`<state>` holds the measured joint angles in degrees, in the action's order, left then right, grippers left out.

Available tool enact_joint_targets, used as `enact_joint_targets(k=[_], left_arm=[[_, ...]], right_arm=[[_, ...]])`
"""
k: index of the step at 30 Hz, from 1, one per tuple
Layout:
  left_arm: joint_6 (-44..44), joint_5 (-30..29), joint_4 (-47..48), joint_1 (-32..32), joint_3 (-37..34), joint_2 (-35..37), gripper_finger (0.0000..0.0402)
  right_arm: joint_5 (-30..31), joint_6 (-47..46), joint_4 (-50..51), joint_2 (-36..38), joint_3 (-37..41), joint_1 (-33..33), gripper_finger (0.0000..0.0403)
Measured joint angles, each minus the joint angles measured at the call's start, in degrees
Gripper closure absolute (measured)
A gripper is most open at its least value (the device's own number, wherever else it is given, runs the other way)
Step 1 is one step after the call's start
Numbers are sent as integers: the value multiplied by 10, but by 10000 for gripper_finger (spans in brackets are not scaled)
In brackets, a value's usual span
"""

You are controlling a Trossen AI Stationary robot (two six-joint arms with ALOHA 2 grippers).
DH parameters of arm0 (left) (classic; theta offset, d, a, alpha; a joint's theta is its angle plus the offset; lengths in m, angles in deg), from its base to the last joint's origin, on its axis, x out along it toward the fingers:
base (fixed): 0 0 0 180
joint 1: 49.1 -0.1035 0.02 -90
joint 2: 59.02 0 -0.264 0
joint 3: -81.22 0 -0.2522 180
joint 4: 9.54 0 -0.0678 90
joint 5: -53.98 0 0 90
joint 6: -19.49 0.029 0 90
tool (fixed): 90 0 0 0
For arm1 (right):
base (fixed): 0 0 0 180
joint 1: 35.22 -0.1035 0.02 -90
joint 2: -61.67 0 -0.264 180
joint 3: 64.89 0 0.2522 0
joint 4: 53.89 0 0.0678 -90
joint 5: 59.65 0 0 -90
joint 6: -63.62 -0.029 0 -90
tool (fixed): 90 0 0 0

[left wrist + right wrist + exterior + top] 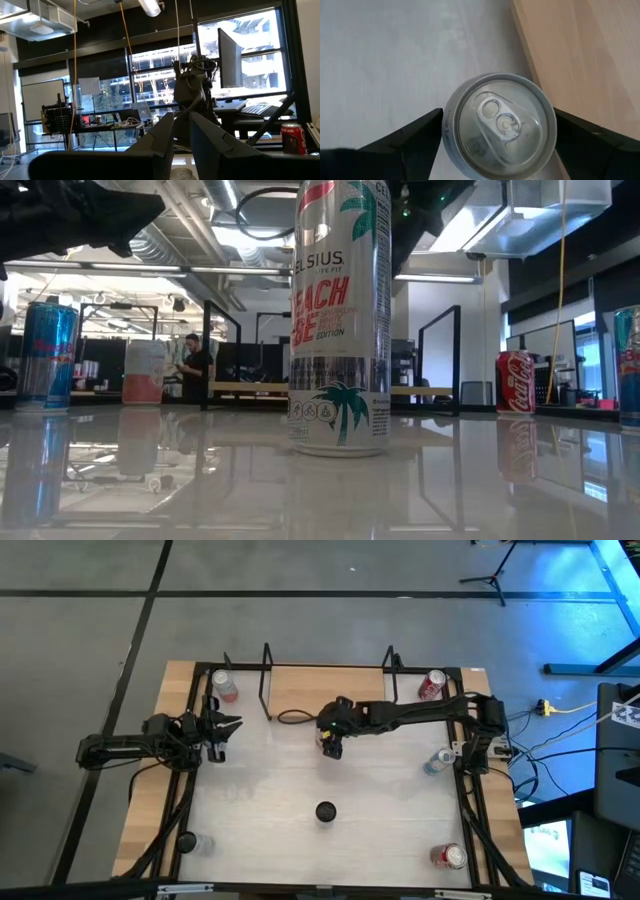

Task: Place canned beverage on shelf
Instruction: Put the bottom orange soda can on the shelf

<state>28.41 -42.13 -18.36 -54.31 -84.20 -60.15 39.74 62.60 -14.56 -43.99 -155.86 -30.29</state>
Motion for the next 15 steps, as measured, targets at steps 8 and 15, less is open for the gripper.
enact_joint_targets(k=[8,15], left_arm=[[0,0,-1,0,0,0,349],[0,0,-1,0,0,0,349]], right_arm=[[-1,16,-5,0,0,0,129],[3,30,-3,3,0,0,130]])
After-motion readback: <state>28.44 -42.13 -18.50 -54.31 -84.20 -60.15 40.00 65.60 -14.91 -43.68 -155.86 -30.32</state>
